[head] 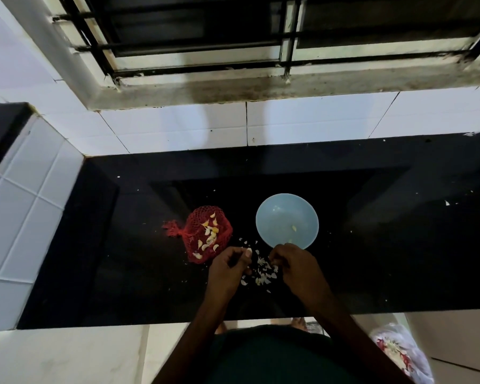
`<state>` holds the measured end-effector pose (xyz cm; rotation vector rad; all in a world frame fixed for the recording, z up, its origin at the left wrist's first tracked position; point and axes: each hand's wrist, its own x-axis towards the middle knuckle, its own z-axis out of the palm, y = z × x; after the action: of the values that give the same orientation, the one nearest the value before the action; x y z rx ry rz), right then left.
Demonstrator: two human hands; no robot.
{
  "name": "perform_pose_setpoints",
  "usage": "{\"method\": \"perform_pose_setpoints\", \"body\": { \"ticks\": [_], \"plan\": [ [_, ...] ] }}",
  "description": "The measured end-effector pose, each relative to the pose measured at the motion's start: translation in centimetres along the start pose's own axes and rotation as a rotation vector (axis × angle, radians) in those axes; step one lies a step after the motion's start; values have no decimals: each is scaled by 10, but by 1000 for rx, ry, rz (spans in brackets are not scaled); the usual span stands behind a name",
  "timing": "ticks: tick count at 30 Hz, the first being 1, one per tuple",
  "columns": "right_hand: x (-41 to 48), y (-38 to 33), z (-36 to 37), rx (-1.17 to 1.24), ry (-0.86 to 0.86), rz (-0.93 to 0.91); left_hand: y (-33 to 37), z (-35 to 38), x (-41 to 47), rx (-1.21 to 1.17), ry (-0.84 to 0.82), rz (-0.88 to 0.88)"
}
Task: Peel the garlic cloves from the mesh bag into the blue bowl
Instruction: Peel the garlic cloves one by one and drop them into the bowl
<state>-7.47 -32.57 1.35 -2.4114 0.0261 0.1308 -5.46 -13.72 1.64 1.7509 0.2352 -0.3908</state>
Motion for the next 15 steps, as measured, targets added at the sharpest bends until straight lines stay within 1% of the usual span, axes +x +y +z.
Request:
{"method": "perform_pose_setpoints", "body": {
  "ticks": [4,7,9,10,12,15],
  "plan": [
    [-3,0,0,1,-129,68,-5,0,2,32,-22,-10],
    [-3,-2,-3,-191,-118,109,-6,1,4,62,-39,0],
    [-4,-2,-2,-284,-96,84,-6,1,5,75,-43,8],
    [-4,-3,-2,-271,-68,63,-7,1,5,78,-47,11],
    [-4,-3,-1,-165,-33,23,-7,2,6,86,-58,7],
    [-2,0,1,-11,-34,-73,-8,3,7,105,-80,3]
  ]
}}
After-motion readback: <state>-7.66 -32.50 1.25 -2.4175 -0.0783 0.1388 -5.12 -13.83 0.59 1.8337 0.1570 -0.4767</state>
